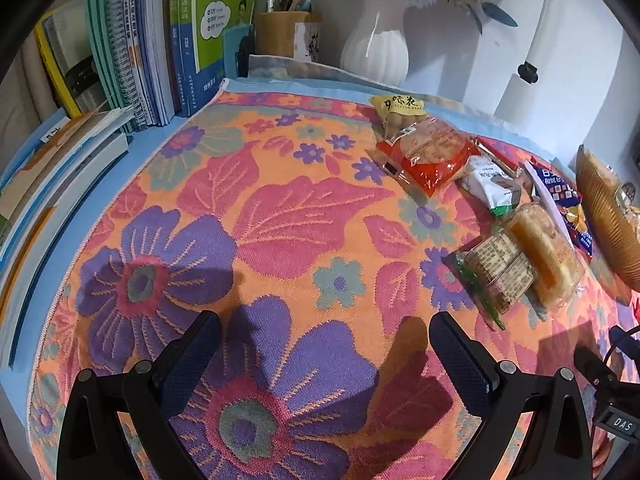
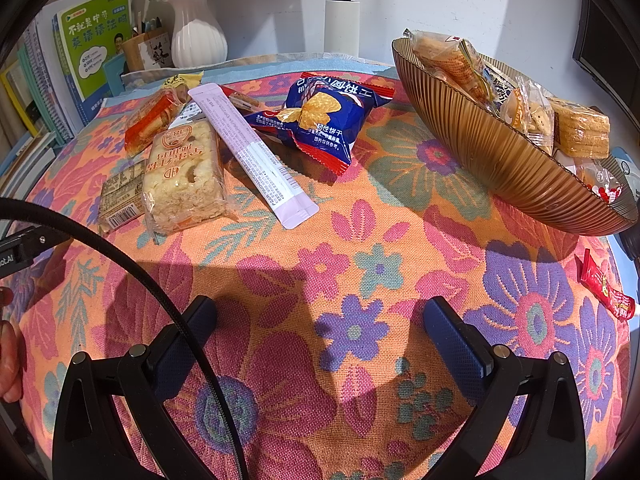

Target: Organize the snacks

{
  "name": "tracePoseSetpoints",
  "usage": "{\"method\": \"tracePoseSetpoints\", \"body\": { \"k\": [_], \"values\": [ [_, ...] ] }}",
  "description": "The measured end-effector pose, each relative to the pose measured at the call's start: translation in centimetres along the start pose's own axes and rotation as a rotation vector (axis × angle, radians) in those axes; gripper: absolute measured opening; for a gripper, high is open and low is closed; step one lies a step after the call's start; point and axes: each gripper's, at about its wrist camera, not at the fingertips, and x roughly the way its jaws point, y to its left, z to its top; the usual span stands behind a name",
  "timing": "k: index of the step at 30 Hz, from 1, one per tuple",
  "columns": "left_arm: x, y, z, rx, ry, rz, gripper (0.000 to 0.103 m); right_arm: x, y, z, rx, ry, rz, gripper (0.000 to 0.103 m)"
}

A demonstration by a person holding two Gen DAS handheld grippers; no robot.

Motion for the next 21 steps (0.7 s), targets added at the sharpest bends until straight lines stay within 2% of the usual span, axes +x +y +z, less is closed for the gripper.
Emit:
{"method": "tracePoseSetpoints", "body": {
  "k": [6, 16, 21],
  "values": [
    [0.63, -1.00, 0.08, 0.048, 0.024, 0.051, 0.103, 0.02, 0.03, 0.03, -0.001, 0.000, 0.000, 0.103],
    [0.60, -0.78, 0.06, 0.045, 0.025, 0.042, 0.103, -0.11, -0.23, 0.05, -0.002, 0.004, 0.017, 0.103],
    [0.61, -0.82, 0.06, 0.045, 0.027, 0.042, 0.103, -0.60, -0.62, -0.14, -0.064, 0.051, 0.070, 0.103]
  ]
}}
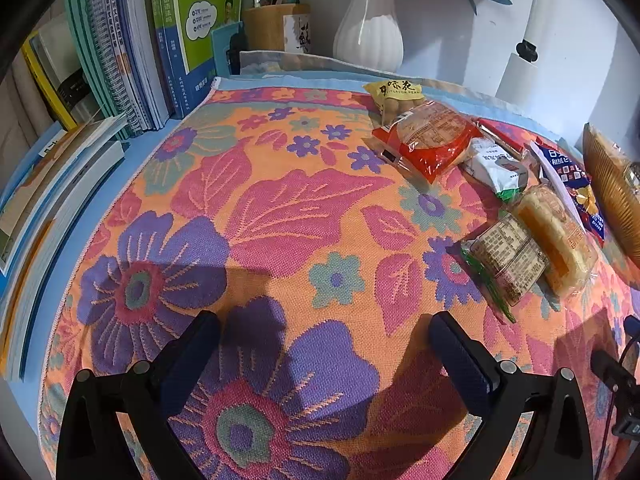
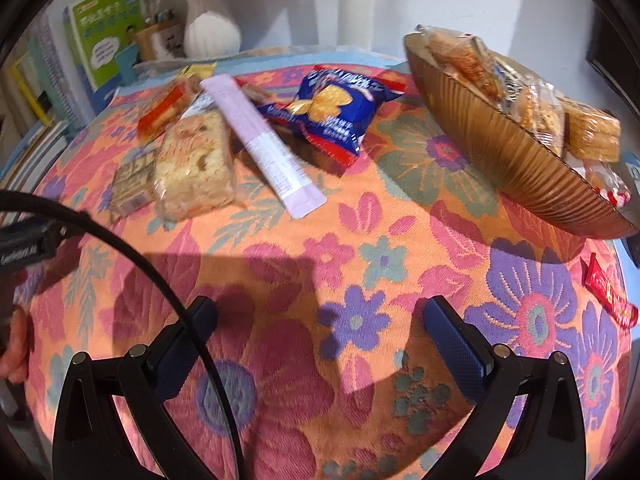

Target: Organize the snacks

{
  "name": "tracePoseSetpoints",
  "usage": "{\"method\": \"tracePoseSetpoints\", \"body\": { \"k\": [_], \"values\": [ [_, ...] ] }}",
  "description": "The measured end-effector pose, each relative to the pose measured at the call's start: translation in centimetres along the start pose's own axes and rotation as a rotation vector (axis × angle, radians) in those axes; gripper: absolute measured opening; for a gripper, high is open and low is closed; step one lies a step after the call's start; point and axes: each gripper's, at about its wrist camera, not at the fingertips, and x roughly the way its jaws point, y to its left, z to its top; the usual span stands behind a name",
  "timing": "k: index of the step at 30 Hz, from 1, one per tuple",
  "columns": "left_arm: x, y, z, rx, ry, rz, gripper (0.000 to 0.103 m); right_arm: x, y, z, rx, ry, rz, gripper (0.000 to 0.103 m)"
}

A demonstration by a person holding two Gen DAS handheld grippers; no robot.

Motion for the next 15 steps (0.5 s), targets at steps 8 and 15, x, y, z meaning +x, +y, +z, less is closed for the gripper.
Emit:
{"method": "tracePoseSetpoints", "body": {
  "k": [8, 15],
  "values": [
    [0.10, -0.09, 0.13, 0.002, 0.002, 0.003, 0.103, -0.28, -0.14, -0.40, -0.057, 0.011, 0.016, 0.103],
    [0.08, -0.23, 0.14, 0.007, 0.006, 0.008, 0.103, -0.30, -0.10, -0.52, -0.057, 0.004, 0.015, 0.103]
  ]
}}
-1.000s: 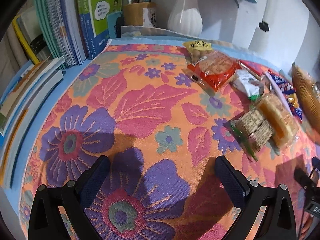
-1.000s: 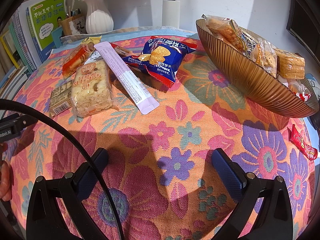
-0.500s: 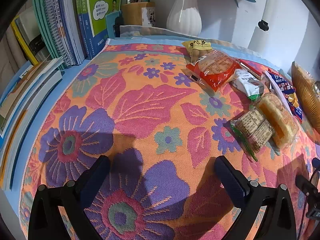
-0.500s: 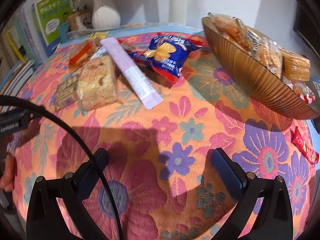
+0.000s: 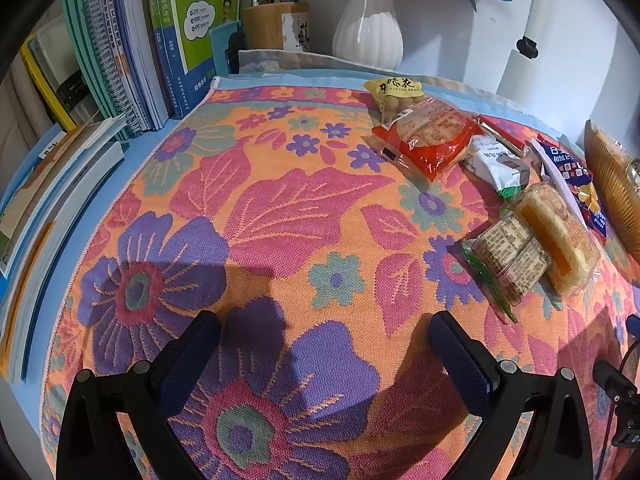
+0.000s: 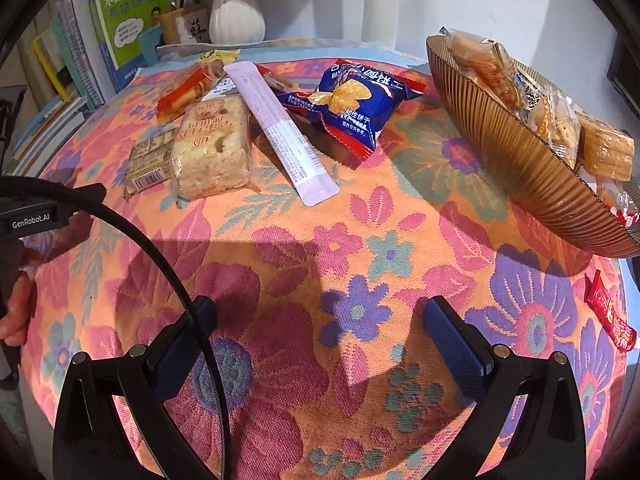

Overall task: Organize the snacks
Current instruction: 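Move both tools toward the loose snacks beside the bowl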

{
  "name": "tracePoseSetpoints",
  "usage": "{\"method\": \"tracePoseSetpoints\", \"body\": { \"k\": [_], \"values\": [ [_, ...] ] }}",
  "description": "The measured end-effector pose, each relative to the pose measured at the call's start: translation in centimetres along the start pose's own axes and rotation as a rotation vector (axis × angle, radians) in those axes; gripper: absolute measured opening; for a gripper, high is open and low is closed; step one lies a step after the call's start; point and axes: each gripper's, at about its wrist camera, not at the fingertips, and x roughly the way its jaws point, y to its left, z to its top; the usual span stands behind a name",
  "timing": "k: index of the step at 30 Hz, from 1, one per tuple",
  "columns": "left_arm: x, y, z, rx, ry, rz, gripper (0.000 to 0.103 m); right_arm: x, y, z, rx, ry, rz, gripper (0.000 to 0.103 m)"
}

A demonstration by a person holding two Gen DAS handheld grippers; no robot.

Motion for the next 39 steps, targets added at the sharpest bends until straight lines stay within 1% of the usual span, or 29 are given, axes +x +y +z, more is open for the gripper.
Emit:
{"method": "tracePoseSetpoints", "body": {
  "k": [18, 20, 22, 24, 25, 26, 28, 29, 31, 33, 35, 37, 39],
  "values": [
    [-0.2, -0.1, -0.2, 0.003, -0.004, -0.004, 0.103, -0.2, -0.1, 0.0, -0.011, 0.000, 0.003, 0.103],
    [-0.5, 0.1, -0.2, 0.008, -0.004, -0.030, 0.103, -0.3, -0.1, 0.0, -0.007, -0.010, 0.003, 0.103],
    [-1.6, 0.1, -0.3, 0.030, -0.040, -0.098, 0.103, -0.5, -0.4, 0.0, 0.006, -0.027, -0.005, 0.103],
    [-3.1, -0.1, -0.4, 0.077, -0.098, -0.154, 0.103, -1.2, -0.6, -0.1, 0.010, -0.053, 0.019, 0.103],
    [-3.8, -0.4, -0.4, 0.117, -0.120, -0.170, 0.103, -1.6, -0.8, -0.1, 0.007, -0.074, 0.043, 0.103],
    [-4.5, -0.9, -0.4, 0.177, -0.138, -0.190, 0.103, -2.2, -1.0, -0.1, -0.002, -0.102, 0.048, 0.103],
    [-5.2, -1.9, -0.3, 0.266, -0.152, -0.222, 0.103, -3.2, -1.5, -0.4, 0.002, -0.158, 0.049, 0.103],
    [-5.5, -2.6, -0.3, 0.332, -0.159, -0.253, 0.103, -3.8, -2.0, -0.5, 0.014, -0.184, 0.078, 0.103],
    [-5.6, -3.7, -0.1, 0.409, -0.164, -0.283, 0.103, -4.2, -2.6, -0.6, 0.032, -0.208, 0.130, 0.103],
    [-5.0, -5.2, 0.3, 0.502, -0.167, -0.283, 0.103, -4.2, -3.3, -0.4, 0.049, -0.205, 0.162, 0.103],
    [-4.0, -6.5, 0.7, 0.583, -0.180, -0.260, 0.103, -3.8, -3.5, 0.1, 0.073, -0.195, 0.182, 0.102],
    [-2.9, -7.3, 1.2, 0.601, -0.186, -0.241, 0.103, -3.5, -3.8, 0.7, 0.077, -0.194, 0.183, 0.102],
    [-1.9, -7.3, 1.8, 0.569, -0.165, -0.243, 0.103, -3.7, -3.5, 0.2, 0.082, -0.191, 0.157, 0.102]
  ]
}}
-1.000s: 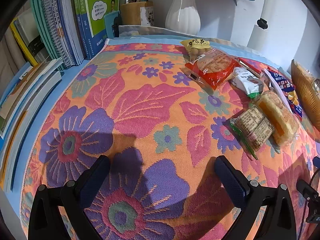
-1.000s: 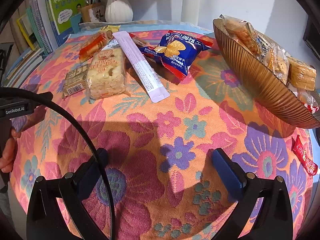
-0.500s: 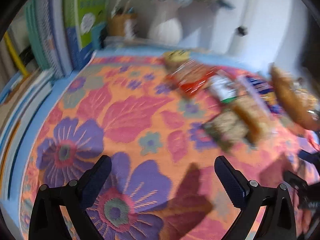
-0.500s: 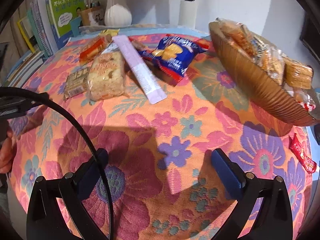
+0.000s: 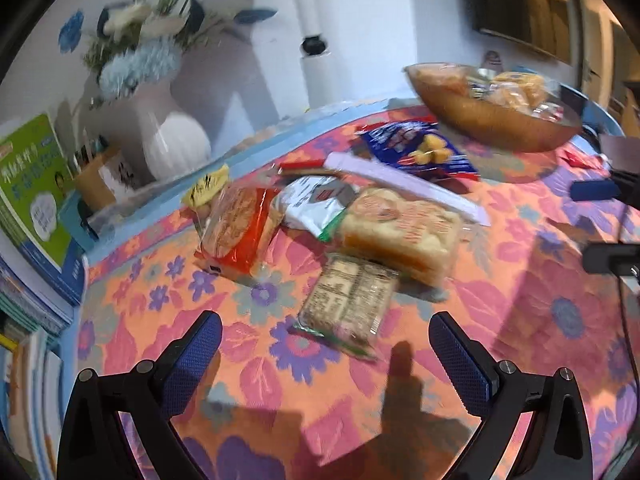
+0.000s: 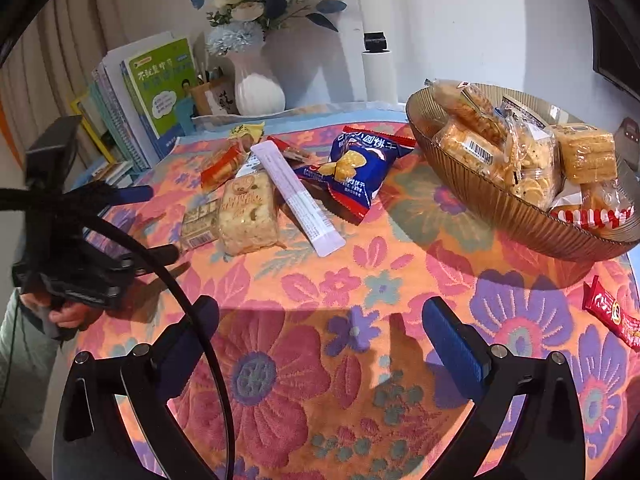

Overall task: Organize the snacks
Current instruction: 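Move both tools toward the loose snacks beside the bowl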

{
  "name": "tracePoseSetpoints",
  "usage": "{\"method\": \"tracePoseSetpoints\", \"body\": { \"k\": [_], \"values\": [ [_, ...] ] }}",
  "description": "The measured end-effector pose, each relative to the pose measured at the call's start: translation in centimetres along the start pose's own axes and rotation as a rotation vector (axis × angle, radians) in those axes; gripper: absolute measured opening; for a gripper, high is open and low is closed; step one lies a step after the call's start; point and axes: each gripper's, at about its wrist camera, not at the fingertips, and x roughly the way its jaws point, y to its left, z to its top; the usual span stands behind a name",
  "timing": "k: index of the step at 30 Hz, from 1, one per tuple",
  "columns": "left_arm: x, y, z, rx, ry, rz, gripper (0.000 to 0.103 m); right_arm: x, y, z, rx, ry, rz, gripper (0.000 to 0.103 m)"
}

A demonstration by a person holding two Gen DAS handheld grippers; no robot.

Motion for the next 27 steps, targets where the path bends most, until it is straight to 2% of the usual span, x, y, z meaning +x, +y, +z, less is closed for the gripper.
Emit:
{"method": "tracePoseSetpoints", "body": {
  "k": [2, 4, 7, 10, 16, 19, 20, 23, 25, 27],
  "values": [
    [0.7, 0.8, -0.1, -0.050, 0.011, -0.021, 0.103, 0.1, 0.5, -0.1, -0.008, 0.005, -0.018, 0.102],
    [0.8, 0.9, -0.2, -0.060, 0.014, 0.001, 0.103, 0.1, 0.9, 0.0, -0.022, 0.010, -0.022, 0.102],
    [-0.2, 1.2, -0.4, -0.068, -0.033, -0.014, 0.103, 0.5, 1.6, 0.5, -0.029, 0.016, 0.013, 0.102],
    [-0.2, 1.2, -0.6, -0.077, -0.045, -0.002, 0.103, 0.6, 2.5, 0.8, -0.060, 0.011, 0.023, 0.102],
    [-0.8, 2.1, -0.7, -0.137, -0.097, -0.026, 0.103, -0.2, 3.5, 1.1, -0.130, 0.008, -0.056, 0.102],
    [-0.7, 2.4, -0.7, -0.155, -0.097, -0.032, 0.103, -0.7, 4.3, 1.6, -0.172, -0.013, -0.120, 0.102],
    [-0.7, 2.4, -0.7, -0.158, -0.094, -0.032, 0.103, -0.8, 4.7, 1.7, -0.189, -0.006, -0.118, 0.103],
    [-0.8, 2.4, -0.7, -0.156, -0.098, -0.037, 0.103, -0.4, 5.6, 1.8, -0.219, 0.098, 0.007, 0.103],
    [-0.9, 2.4, -0.8, -0.152, -0.101, -0.036, 0.103, 0.4, 6.0, 1.8, -0.245, 0.242, 0.138, 0.103],
    [-0.7, 2.3, -0.8, -0.147, -0.090, -0.039, 0.103, 0.5, 6.4, 1.6, -0.297, 0.334, 0.185, 0.103]
  ]
}}
